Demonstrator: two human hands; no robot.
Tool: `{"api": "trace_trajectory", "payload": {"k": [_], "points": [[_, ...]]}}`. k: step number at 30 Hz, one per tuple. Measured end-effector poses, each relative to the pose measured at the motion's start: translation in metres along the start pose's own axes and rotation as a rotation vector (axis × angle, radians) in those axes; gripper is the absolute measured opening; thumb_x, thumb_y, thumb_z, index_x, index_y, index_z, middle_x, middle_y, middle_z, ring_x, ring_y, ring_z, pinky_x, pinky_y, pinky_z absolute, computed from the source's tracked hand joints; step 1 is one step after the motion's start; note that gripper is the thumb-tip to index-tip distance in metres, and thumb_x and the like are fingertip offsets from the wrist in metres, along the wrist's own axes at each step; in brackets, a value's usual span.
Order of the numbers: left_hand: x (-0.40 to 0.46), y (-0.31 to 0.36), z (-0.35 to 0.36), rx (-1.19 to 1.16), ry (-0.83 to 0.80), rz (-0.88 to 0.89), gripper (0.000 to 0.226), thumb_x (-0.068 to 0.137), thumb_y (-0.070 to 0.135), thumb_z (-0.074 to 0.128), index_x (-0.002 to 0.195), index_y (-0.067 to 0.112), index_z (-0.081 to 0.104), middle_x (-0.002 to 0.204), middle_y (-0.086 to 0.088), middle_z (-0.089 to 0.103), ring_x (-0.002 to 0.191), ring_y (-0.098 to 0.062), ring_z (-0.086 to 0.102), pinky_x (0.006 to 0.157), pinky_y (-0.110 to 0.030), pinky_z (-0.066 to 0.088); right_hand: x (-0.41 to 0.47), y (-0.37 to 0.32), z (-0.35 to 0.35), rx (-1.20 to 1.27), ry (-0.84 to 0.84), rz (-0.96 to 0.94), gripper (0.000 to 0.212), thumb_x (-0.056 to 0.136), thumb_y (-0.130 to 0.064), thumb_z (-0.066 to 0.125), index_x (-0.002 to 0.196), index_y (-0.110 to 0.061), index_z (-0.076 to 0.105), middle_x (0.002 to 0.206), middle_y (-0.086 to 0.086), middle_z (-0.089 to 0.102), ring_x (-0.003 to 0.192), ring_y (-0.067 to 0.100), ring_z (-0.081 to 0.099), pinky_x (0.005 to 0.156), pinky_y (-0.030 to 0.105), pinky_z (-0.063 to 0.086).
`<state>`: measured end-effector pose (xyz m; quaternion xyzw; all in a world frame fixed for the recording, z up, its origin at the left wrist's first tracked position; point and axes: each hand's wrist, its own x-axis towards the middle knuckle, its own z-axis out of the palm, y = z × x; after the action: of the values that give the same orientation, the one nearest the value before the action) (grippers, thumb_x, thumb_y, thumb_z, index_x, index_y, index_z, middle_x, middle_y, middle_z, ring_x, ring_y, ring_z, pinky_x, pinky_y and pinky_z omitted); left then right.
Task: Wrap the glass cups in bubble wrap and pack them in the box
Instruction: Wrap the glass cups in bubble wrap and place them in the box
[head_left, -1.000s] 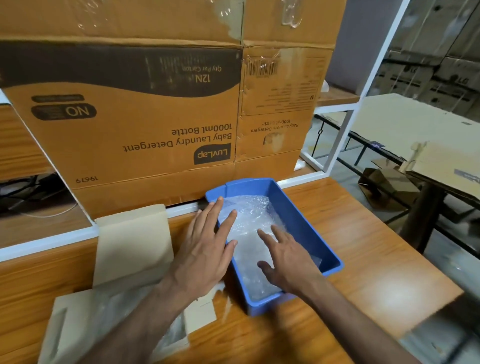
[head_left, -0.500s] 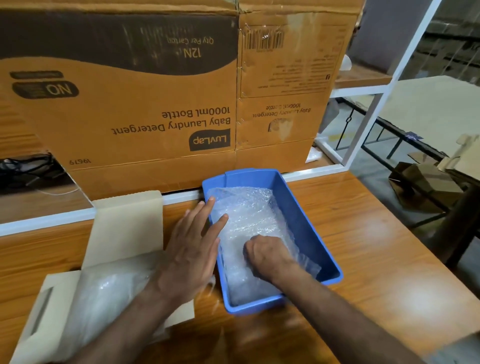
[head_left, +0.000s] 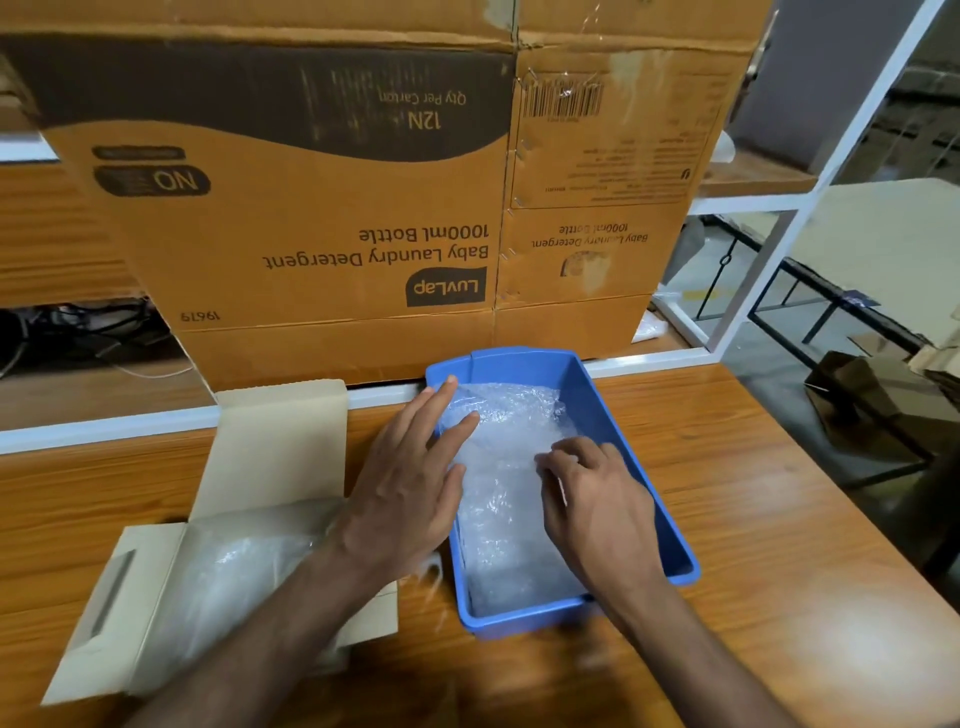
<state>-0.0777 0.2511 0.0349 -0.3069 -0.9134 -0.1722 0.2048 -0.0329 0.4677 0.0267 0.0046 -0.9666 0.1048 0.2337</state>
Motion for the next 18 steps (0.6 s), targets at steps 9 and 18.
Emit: {"api": "trace_trajectory", "payload": {"k": [9, 18], "points": [[0.021, -0.002, -0.012, -0.144, 0.034, -0.09, 0.05, 0.085, 0.011, 0.075, 0.134, 0.02, 0.068, 0.161, -0.005, 0.042, 0.146, -0.027, 0.042, 0.117, -0.04, 0.04, -0.005, -0.018, -0.026, 0.205, 0.313, -0.191, 0.028, 0.091, -0.009, 0.071, 0.118, -0.016, 0.076, 0.13, 0.004, 0.069, 0.108, 0.027, 0.065, 0.076, 0.035, 0.055], [0.014, -0.017, -0.048, -0.258, 0.262, -0.074, 0.013, 0.092, 0.018, 0.067, 0.102, 0.013, 0.074, 0.123, 0.001, 0.072, 0.119, -0.017, 0.064, 0.098, -0.037, 0.053, 0.003, -0.05, -0.039, 0.422, 0.407, -0.14, 0.031, 0.084, -0.011, 0.078, 0.115, -0.009, 0.074, 0.122, 0.003, 0.069, 0.117, 0.022, 0.064, 0.103, 0.023, 0.046]]}}
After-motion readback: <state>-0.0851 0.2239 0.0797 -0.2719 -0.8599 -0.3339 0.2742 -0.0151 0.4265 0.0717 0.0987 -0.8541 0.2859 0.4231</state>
